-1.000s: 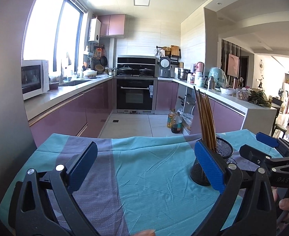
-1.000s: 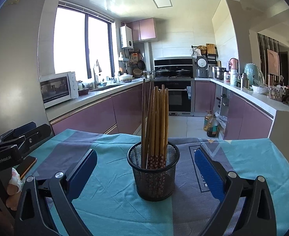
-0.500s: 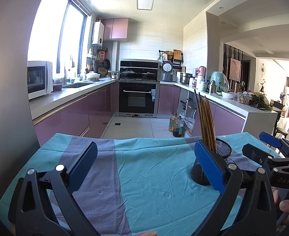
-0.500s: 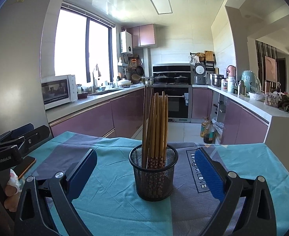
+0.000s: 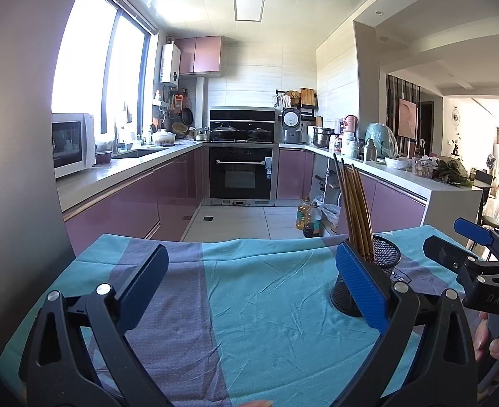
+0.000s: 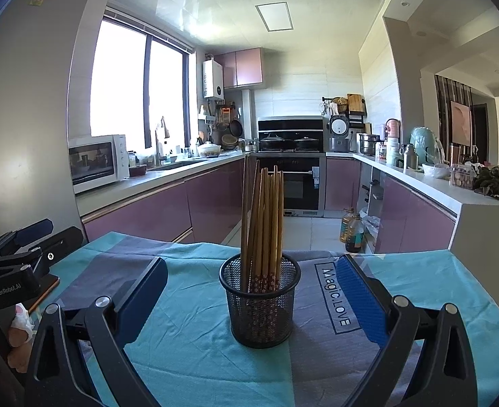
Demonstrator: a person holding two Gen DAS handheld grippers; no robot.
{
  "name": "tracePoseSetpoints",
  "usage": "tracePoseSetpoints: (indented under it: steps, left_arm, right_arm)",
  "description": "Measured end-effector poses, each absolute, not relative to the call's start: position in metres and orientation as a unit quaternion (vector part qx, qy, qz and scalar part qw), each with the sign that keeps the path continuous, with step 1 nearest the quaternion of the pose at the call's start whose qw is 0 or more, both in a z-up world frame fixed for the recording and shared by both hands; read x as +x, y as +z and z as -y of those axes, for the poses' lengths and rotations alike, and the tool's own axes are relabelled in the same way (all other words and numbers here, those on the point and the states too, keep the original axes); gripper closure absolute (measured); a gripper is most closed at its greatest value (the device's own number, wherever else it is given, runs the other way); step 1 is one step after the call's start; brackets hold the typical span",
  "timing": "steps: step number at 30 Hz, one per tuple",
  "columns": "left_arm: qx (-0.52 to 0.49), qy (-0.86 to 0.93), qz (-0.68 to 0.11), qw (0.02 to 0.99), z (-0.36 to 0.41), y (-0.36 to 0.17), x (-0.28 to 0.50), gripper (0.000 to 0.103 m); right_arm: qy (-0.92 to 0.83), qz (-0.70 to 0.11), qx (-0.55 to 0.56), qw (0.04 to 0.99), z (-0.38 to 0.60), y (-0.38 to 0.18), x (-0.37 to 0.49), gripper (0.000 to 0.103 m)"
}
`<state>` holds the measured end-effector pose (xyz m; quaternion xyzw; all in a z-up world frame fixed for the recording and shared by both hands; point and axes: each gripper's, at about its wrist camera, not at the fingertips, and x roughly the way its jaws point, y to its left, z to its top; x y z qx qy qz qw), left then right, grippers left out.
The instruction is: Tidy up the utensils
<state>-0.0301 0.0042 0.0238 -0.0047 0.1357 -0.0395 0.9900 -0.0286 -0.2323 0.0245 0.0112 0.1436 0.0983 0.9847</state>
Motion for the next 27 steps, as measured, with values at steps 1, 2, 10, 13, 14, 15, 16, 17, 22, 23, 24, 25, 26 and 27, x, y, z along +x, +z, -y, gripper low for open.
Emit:
tracePoseSetpoints:
  steps: [1, 2, 10, 13, 14, 15, 16, 17, 22, 23, 24, 25, 26, 27]
  left_arm:
    - [-0.005, -0.039, -0.135, 0.99, -0.0047, 0.0239, -0.0306, 0.006]
    - [-0.005, -0.038, -0.135, 0.99, -0.0047, 0.024, -0.031, 0.006]
    - [-0.006, -0.03, -0.135, 0.99, -0.0064, 0.0243, -0.0322, 0.006]
    - [-0.006, -0.03, -0.133, 0.991, -0.0062, 0.0243, -0.0329, 0.006]
    - [-0.006, -0.03, -0.133, 0.991, -0.0061, 0.0241, -0.0329, 0.006]
    - [-0.006, -0.031, -0.133, 0.991, -0.0062, 0.0242, -0.0328, 0.006]
    - [-0.006, -0.03, -0.134, 0.991, -0.0058, 0.024, -0.0327, 0.006]
    - [-0.006, -0.03, -0.134, 0.991, -0.0056, 0.0238, -0.0326, 0.006]
    - [-0.01, -0.026, -0.138, 0.99, -0.0066, 0.0218, -0.0318, 0.006]
    - [-0.011, -0.026, -0.139, 0.99, -0.0068, 0.021, -0.0315, 0.006]
    - [-0.011, -0.024, -0.139, 0.99, -0.0067, 0.0205, -0.0316, 0.006]
    - [-0.011, -0.022, -0.139, 0.99, -0.0067, 0.0202, -0.0321, 0.006]
    - [-0.01, -0.02, -0.138, 0.99, -0.0065, 0.0201, -0.0324, 0.006]
    - [-0.009, -0.019, -0.137, 0.99, -0.0063, 0.02, -0.0332, 0.006]
  right_arm:
    - [0.097, -0.143, 0.011, 0.985, 0.2318, 0.0245, -0.0285, 0.007]
    - [0.096, -0.142, 0.011, 0.985, 0.2318, 0.0247, -0.0288, 0.007]
    - [0.089, -0.139, 0.01, 0.986, 0.2319, 0.0256, -0.032, 0.007]
    - [0.086, -0.139, 0.008, 0.986, 0.2315, 0.0257, -0.0328, 0.007]
    - [0.085, -0.139, 0.008, 0.987, 0.2315, 0.0256, -0.0329, 0.007]
    - [0.084, -0.138, 0.008, 0.987, 0.2312, 0.0256, -0.0331, 0.007]
    - [0.083, -0.138, 0.008, 0.987, 0.2308, 0.0253, -0.0328, 0.007]
    - [0.083, -0.14, 0.007, 0.987, 0.2304, 0.0252, -0.0327, 0.007]
    - [0.081, -0.14, 0.004, 0.987, 0.2287, 0.0238, -0.0331, 0.007]
    - [0.081, -0.14, 0.003, 0.987, 0.2283, 0.0238, -0.0334, 0.007]
    - [0.081, -0.139, 0.002, 0.987, 0.2278, 0.0239, -0.034, 0.007]
    - [0.081, -0.139, 0.002, 0.987, 0.2274, 0.0242, -0.0341, 0.007]
    - [0.08, -0.139, 0.002, 0.987, 0.2273, 0.0243, -0.0343, 0.007]
    - [0.081, -0.138, 0.002, 0.987, 0.2274, 0.0242, -0.0346, 0.007]
